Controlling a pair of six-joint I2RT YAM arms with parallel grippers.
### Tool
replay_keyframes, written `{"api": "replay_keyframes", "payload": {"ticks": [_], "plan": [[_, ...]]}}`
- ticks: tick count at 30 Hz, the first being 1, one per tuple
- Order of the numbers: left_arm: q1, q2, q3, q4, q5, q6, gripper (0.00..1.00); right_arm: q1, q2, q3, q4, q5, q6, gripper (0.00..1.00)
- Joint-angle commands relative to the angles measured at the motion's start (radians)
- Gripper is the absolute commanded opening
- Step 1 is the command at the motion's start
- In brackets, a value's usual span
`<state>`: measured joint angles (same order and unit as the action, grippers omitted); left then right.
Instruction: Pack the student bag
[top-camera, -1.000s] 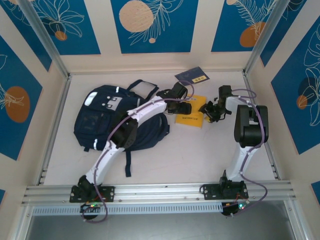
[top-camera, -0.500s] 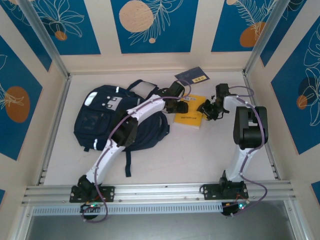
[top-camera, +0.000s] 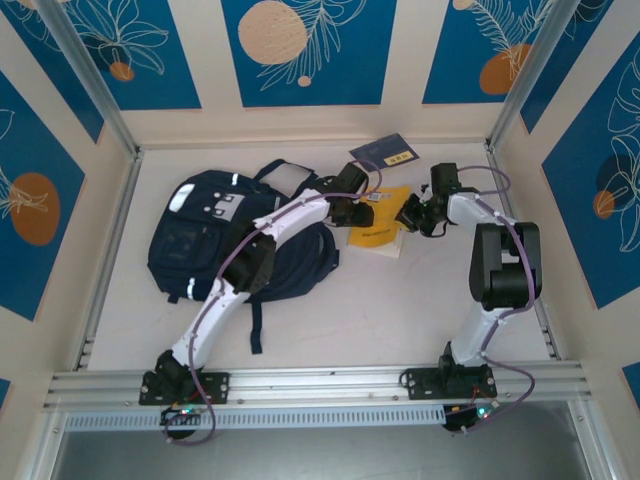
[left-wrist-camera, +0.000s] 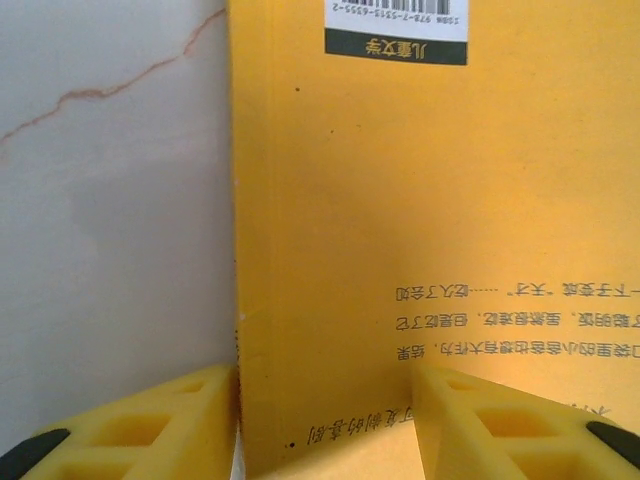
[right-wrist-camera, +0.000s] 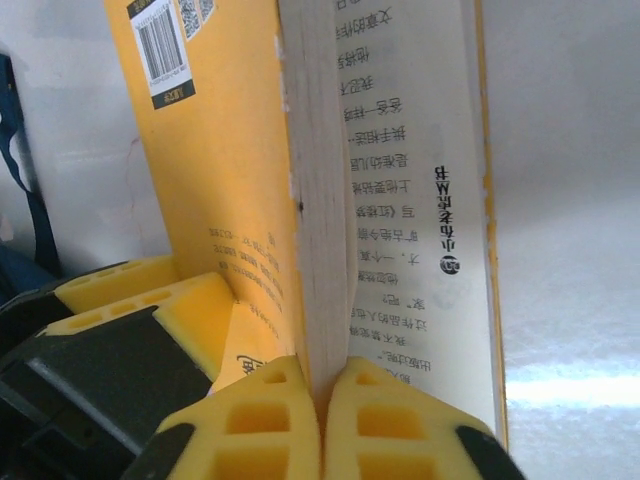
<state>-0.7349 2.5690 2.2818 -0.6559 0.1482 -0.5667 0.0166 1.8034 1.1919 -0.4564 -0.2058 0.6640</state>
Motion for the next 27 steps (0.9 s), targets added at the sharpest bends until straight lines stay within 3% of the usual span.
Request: {"api": "replay_keyframes", "payload": {"ticks": [1,10,17,21,27], "plan": [[-0.040,-0.050,-0.095,0.000,0.134,-0.013,0.48,0.024,-0.069,-0.047,0.018,-0.043,0.013,0.00],[-0.057,-0.285,-0.367,0.096,0.167,-0.036,0.57,0.042,-0.269,-0.251,0.022,0.019,0.043,0.00],[-0.057,-0.523,-0.582,0.128,0.126,-0.054,0.64,0.084,-0.587,-0.443,-0.053,0.055,0.054,0.00],[-0.058,-0.638,-0.699,0.163,0.147,-0.085,0.67,0.072,-0.763,-0.511,-0.099,-0.014,0.082,0.00],[-0.058,-0.740,-0.845,0.221,0.219,-0.179,0.70,-0.004,-0.898,-0.561,-0.111,-0.275,0.179,0.00]]}}
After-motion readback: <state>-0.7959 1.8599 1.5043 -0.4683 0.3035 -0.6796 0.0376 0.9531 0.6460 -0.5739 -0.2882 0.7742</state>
